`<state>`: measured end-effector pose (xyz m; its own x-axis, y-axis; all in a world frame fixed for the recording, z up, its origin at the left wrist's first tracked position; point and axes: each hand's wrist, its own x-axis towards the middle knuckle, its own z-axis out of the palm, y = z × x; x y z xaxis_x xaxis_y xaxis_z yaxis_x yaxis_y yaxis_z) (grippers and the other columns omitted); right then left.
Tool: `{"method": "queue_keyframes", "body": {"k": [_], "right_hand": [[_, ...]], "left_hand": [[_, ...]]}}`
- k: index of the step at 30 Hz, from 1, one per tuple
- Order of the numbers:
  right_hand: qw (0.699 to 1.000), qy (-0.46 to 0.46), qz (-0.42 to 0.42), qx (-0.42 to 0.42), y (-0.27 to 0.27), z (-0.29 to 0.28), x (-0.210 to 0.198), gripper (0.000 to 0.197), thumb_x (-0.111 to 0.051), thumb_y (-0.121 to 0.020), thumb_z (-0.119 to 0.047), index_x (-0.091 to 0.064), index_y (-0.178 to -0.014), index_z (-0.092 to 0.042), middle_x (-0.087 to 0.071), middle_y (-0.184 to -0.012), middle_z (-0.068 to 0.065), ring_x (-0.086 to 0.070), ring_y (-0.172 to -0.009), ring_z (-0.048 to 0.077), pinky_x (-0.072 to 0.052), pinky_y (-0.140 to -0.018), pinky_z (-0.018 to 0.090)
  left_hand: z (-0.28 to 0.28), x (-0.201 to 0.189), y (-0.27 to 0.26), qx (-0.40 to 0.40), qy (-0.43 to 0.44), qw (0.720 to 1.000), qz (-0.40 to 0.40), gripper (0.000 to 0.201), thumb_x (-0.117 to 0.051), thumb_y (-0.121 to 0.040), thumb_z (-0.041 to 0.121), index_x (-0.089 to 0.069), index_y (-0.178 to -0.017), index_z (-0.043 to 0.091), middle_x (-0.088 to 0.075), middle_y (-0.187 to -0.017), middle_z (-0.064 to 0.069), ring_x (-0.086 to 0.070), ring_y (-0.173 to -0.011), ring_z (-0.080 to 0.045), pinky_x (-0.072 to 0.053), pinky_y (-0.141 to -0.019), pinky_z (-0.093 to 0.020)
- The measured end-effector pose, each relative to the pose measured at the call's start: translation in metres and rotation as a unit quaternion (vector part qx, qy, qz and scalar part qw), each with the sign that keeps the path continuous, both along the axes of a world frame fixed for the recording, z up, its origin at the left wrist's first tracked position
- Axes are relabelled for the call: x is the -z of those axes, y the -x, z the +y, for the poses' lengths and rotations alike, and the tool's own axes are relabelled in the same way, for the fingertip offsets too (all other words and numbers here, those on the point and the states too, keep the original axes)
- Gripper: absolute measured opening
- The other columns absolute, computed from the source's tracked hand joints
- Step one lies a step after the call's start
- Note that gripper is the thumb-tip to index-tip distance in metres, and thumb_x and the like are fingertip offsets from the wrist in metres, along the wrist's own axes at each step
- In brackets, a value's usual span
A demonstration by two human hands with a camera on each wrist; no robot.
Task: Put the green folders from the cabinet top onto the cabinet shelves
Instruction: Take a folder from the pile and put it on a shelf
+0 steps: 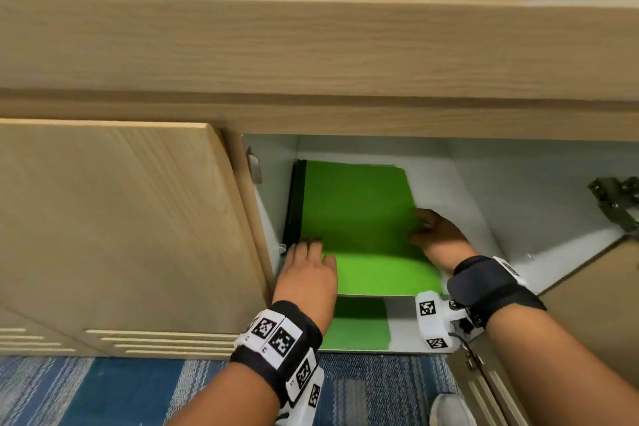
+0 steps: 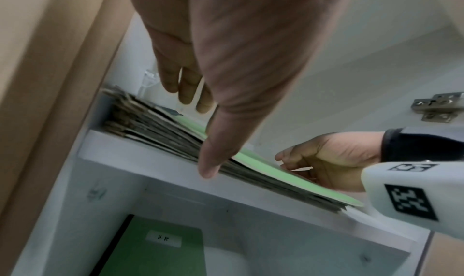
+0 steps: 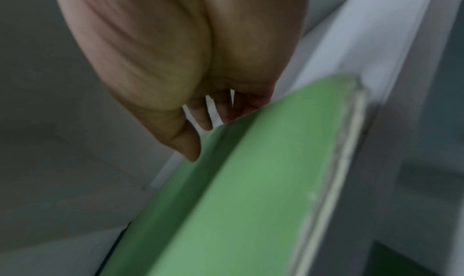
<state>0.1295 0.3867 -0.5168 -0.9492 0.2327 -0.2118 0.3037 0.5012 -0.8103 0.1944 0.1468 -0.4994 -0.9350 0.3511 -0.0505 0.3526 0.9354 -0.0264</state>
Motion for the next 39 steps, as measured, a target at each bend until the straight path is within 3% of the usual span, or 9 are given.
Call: {"method": "queue_keyframes", "body": {"k": [4, 8, 11, 18, 22, 26, 29, 33, 39], "right_hand": [[0.995, -0.07, -0.048, -0.047, -0.001, -0.006, 0.005, 0.078, -0.079, -0.062, -0.036, -0.051, -0.134, -0.038, -0.052, -0.14, 0.002, -0.049, -0.127, 0.028, -0.04, -0.108, 0.04], [0.985, -0.154, -0.051, -0.064, -0.006, -0.02, 0.006, 0.081, -0.078, -0.07, -0.045, -0.04, -0.141, -0.044, -0.034, -0.149, 0.003, -0.03, -0.135, 0.033, -0.029, -0.113, 0.036], [0.972, -0.22, -0.059, -0.061, -0.009, -0.03, 0.008, 0.085, -0.075, -0.069, -0.052, -0.034, -0.143, -0.048, -0.028, -0.149, 0.004, -0.025, -0.133, 0.034, -0.029, -0.111, 0.038], [0.966, -0.242, -0.064, -0.07, -0.011, -0.03, 0.005, 0.086, -0.074, -0.066, -0.059, -0.034, -0.142, -0.049, -0.026, -0.15, 0.003, -0.022, -0.136, 0.033, -0.029, -0.111, 0.037], [0.963, -0.261, -0.034, -0.049, -0.021, -0.035, -0.013, 0.084, -0.07, -0.072, -0.055, -0.033, -0.145, -0.039, -0.022, -0.156, 0.001, -0.021, -0.14, 0.029, -0.027, -0.11, 0.04], [0.97, -0.204, 0.099, -0.09, -0.041, -0.051, -0.058, 0.052, -0.068, -0.082, -0.036, -0.055, -0.13, -0.022, -0.051, -0.137, 0.003, -0.047, -0.126, 0.024, -0.039, -0.102, 0.032], [0.957, -0.18, 0.147, -0.175, -0.064, -0.065, -0.107, 0.029, -0.064, -0.088, -0.03, -0.066, -0.115, -0.021, -0.067, -0.118, -0.001, -0.062, -0.108, 0.016, -0.045, -0.091, 0.023], [0.93, -0.199, 0.213, -0.222, -0.097, -0.083, -0.176, 0.022, -0.062, -0.089, -0.028, -0.068, -0.109, -0.022, -0.07, -0.106, -0.007, -0.062, -0.098, 0.01, -0.044, -0.084, 0.021], [0.912, -0.202, 0.264, -0.242, -0.129, -0.094, -0.263, 0.02, -0.06, -0.09, -0.028, -0.066, -0.108, -0.024, -0.07, -0.099, -0.007, -0.062, -0.09, 0.009, -0.049, -0.083, 0.026]], "left_hand": [[-0.005, 0.008, 0.007, 0.025, -0.024, 0.999, -0.033, 0.082, -0.054, -0.083, 0.003, -0.013, -0.149, 0.03, 0.0, -0.16, -0.007, -0.003, -0.145, -0.042, -0.004, -0.119, -0.056], [-0.003, 0.011, 0.019, 0.038, -0.011, 0.995, -0.086, 0.09, -0.064, -0.086, 0.024, -0.003, -0.149, 0.042, 0.011, -0.161, -0.002, 0.005, -0.145, -0.044, -0.002, -0.115, -0.063], [-0.003, 0.008, 0.027, 0.035, -0.008, 0.991, -0.127, 0.083, -0.063, -0.088, 0.032, -0.008, -0.15, 0.044, 0.007, -0.162, -0.001, 0.006, -0.146, -0.041, 0.001, -0.115, -0.064], [-0.004, 0.012, 0.033, 0.023, -0.004, 0.99, -0.139, 0.079, -0.063, -0.088, 0.032, -0.015, -0.149, 0.044, -0.006, -0.162, 0.0, 0.004, -0.147, -0.039, 0.008, -0.114, -0.063], [-0.008, 0.002, 0.027, 0.038, -0.021, 0.992, -0.118, 0.084, -0.068, -0.081, 0.042, -0.019, -0.149, 0.04, -0.013, -0.161, -0.001, -0.004, -0.148, -0.034, 0.007, -0.117, -0.057], [-0.017, -0.031, 0.013, 0.042, -0.107, 0.99, -0.081, 0.081, -0.066, -0.08, 0.048, -0.024, -0.148, 0.037, -0.028, -0.156, 0.002, -0.02, -0.146, -0.023, -0.008, -0.12, -0.046], [-0.023, -0.072, -0.005, 0.054, -0.16, 0.984, -0.046, 0.072, -0.065, -0.083, 0.046, -0.031, -0.146, 0.036, -0.035, -0.152, 0.003, -0.032, -0.14, -0.021, -0.023, -0.117, -0.038], [-0.027, -0.14, -0.024, 0.068, -0.206, 0.976, 0.01, 0.063, -0.064, -0.084, 0.046, -0.041, -0.141, 0.033, -0.047, -0.142, 0.004, -0.048, -0.127, -0.019, -0.04, -0.106, -0.034], [-0.032, -0.227, -0.049, 0.088, -0.184, 0.976, 0.081, 0.053, -0.06, -0.086, 0.046, -0.046, -0.135, 0.031, -0.057, -0.132, 0.006, -0.056, -0.118, -0.017, -0.046, -0.094, -0.03]]}}
